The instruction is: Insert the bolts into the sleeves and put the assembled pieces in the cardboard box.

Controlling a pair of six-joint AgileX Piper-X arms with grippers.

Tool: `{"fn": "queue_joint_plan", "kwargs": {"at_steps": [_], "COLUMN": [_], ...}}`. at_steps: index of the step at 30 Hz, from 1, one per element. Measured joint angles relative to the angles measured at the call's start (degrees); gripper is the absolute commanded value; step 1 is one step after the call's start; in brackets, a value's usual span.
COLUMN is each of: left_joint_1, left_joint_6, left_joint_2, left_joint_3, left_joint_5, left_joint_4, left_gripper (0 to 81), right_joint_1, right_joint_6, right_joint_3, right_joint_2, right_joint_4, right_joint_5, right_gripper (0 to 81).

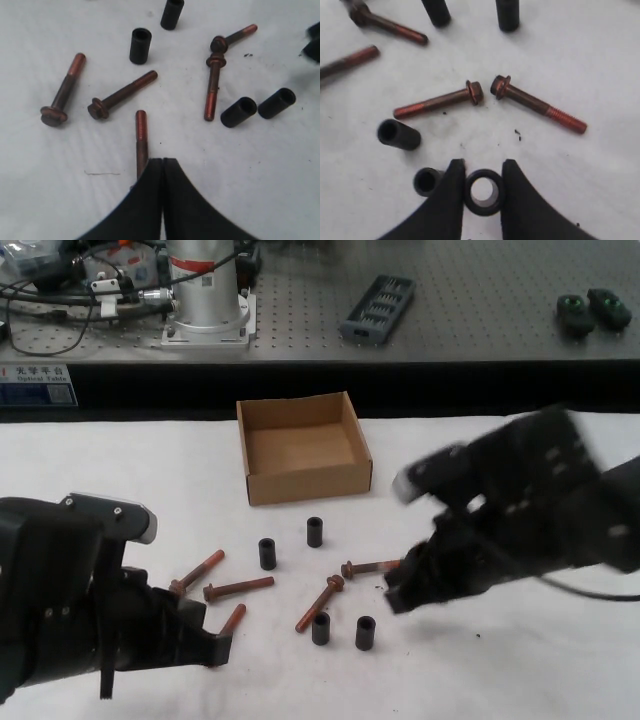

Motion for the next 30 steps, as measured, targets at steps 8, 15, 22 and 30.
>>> {"fn": "queue_joint_plan", "kwargs": {"at_steps": [8, 15, 22, 30], "left_joint_1": [-0.44, -2.2, -2.29, -2.29], "left_joint_6": [1.66, 1.73, 4.17, 10.39], "left_joint_2": [0.0, 0.0, 2.95, 13.0], "left_joint_3": [-7.81, -11.94, -19.62, -27.3], "left_joint_5": [0.0, 0.0, 0.0, -1.73], "left_joint_4": [12.04, 16.01, 27.23, 33.65], "left_gripper": [0.1, 36.3, 33.7, 28.8], "right_joint_1": [3.35, 5.19, 5.19, 5.19], "right_joint_6": [4.11, 6.67, 7.11, 7.17], "right_joint_3": [10.76, 27.38, 30.91, 30.91], "right_joint_2": [-20.06, -36.6, -37.65, -37.65], "right_joint_4": [-2.39, -17.0, -23.97, -24.18], "right_joint_5": [1.93, 8.93, 9.36, 9.36], "right_gripper": [5.6, 5.6, 5.6, 5.6]}}
